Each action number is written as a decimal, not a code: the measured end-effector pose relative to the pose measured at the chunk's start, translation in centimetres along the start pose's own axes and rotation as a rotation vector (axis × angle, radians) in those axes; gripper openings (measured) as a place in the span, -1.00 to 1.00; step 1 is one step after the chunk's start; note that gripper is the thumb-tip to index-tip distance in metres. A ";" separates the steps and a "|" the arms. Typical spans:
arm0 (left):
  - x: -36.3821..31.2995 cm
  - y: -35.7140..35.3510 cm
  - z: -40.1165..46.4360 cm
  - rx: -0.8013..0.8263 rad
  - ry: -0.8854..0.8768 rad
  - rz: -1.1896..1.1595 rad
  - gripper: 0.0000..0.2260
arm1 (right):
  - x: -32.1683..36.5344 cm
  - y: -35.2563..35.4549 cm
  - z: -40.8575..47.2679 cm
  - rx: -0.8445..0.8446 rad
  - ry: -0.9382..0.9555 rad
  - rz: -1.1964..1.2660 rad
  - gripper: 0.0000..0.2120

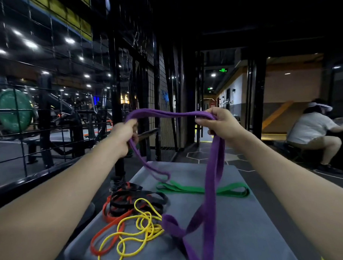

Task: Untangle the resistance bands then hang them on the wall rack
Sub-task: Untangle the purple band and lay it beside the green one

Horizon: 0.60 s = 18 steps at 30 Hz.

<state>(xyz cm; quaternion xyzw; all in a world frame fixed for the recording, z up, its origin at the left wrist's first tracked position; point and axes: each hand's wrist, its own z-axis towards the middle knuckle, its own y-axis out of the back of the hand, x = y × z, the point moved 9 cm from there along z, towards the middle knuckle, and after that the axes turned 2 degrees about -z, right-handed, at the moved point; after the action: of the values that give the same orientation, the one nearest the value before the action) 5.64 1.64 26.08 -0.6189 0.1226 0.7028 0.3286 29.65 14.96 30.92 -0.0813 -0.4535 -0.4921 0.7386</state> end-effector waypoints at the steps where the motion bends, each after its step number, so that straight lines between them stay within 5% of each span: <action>1: 1.0 0.0 -0.3 0.030 0.019 0.081 -0.81 | -0.2 0.2 0.1 -0.011 -0.010 0.007 -0.87; 3: 3.0 -0.6 -1.4 0.149 0.029 0.368 -0.93 | -0.8 0.5 0.2 -0.015 -0.037 -0.014 -0.86; 5: 5.3 -2.0 -3.1 0.362 0.049 0.718 -0.70 | -1.0 0.2 -0.1 0.025 -0.049 -0.128 -0.88; 7: 6.8 -4.6 -5.4 0.574 0.083 0.774 -0.34 | -0.4 -1.4 -0.6 0.106 -0.009 -0.326 -0.90; 9: 6.0 -8.1 -7.0 0.671 0.001 0.635 -0.26 | -0.1 -4.1 -1.2 0.208 0.044 -0.487 -0.81; 13: 4.6 -12.8 -8.9 0.742 -0.194 0.521 -0.79 | -0.3 -6.7 -1.7 0.258 0.079 -0.516 -0.73; 18: 4.0 -11.4 -7.7 0.602 -0.265 0.661 -0.87 | -2.7 -6.2 -2.8 0.270 0.031 -0.358 -0.67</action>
<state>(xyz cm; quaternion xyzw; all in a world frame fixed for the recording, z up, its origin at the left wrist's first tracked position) 18.63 7.00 23.36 -0.3288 0.4686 0.7760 0.2649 26.03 12.06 25.28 0.1078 -0.5110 -0.5513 0.6506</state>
